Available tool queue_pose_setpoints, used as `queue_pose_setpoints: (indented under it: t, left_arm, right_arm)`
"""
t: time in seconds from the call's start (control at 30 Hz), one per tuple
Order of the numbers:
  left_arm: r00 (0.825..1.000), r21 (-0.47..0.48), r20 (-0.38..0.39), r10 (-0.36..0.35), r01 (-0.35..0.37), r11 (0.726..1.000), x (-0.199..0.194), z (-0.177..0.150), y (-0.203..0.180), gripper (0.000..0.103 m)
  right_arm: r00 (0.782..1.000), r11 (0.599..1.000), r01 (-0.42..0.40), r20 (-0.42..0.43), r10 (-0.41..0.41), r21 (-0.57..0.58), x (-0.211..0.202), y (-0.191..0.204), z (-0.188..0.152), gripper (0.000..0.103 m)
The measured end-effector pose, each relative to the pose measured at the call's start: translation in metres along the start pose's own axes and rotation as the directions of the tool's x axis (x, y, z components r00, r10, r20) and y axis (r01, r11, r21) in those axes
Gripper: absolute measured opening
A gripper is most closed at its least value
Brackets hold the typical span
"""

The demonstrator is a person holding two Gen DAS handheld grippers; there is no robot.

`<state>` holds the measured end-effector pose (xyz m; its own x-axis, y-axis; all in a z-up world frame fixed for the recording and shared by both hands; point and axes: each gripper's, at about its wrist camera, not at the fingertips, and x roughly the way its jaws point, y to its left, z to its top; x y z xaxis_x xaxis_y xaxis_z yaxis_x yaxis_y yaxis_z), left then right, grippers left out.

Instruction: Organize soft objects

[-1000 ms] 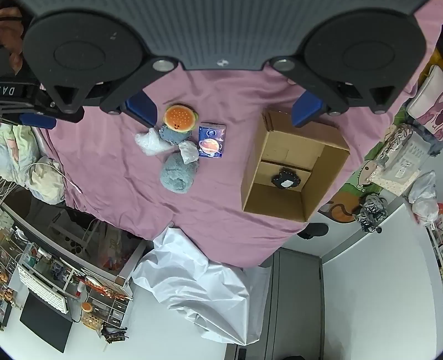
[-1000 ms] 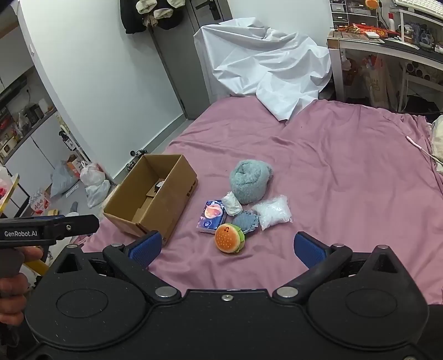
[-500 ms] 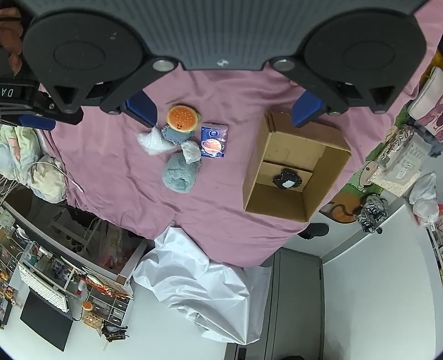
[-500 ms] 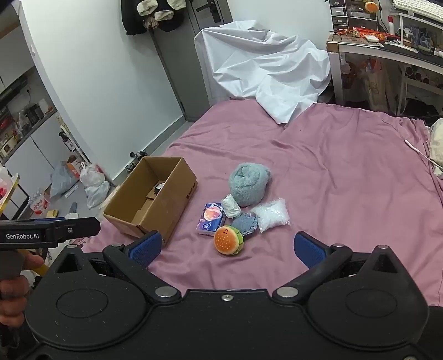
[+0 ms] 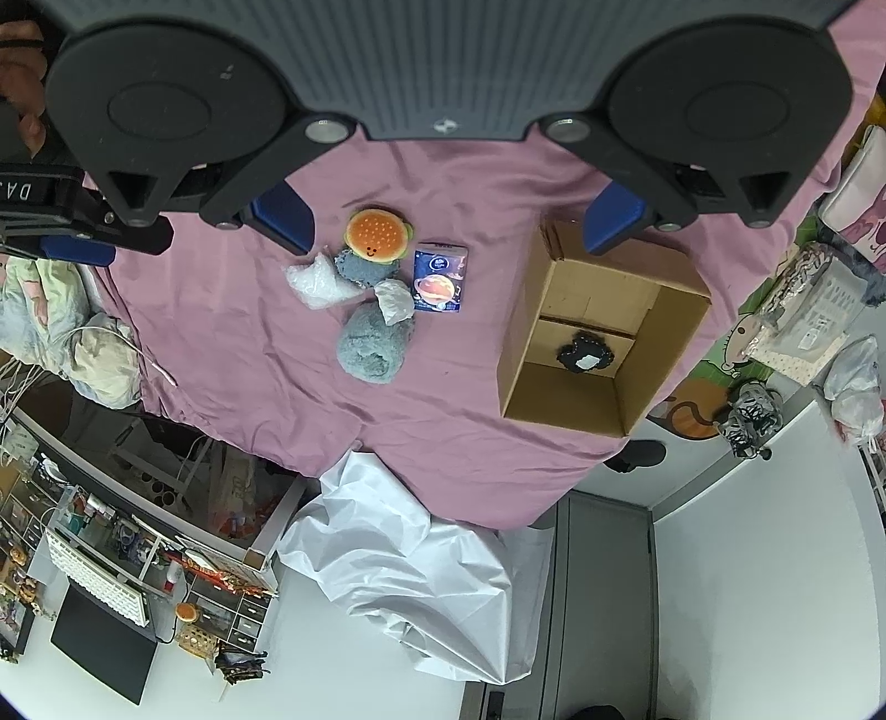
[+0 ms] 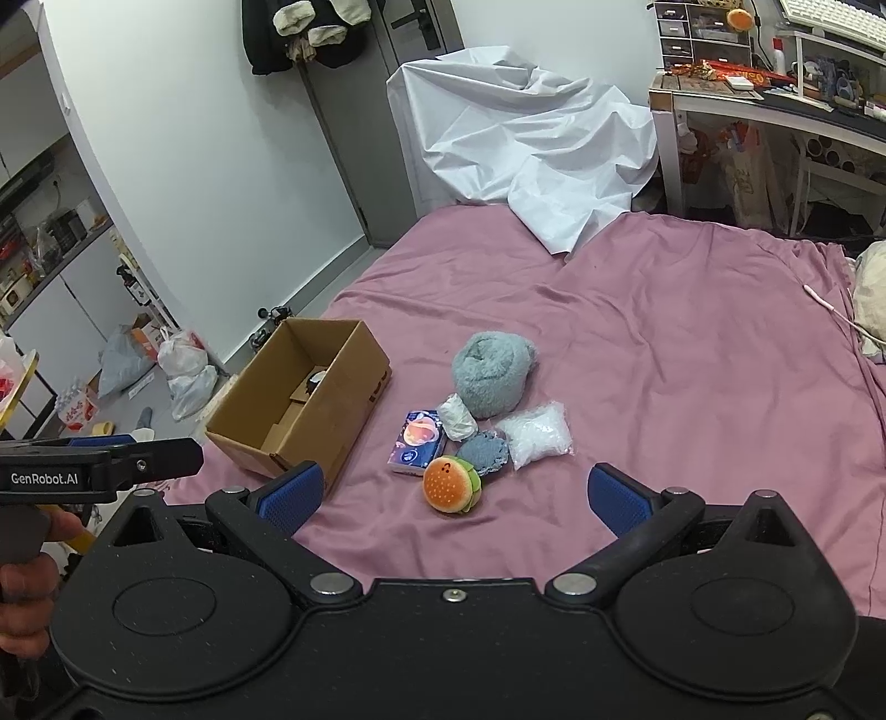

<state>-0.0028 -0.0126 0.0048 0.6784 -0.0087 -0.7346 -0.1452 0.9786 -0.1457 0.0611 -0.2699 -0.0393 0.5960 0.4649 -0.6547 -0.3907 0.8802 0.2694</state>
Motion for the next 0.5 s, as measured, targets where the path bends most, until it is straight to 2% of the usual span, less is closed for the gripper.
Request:
queue_pose_setpoints:
  t: [0.5]
  left_arm:
    - [1.000,0.000,0.003,-0.001,0.001,1.000,-0.0024,0.0053,-0.0021,0.102]
  right_arm:
    - [1.000,1.000,0.007,0.013,-0.007,0.013,-0.0029,-0.0009,0.0035,0.103]
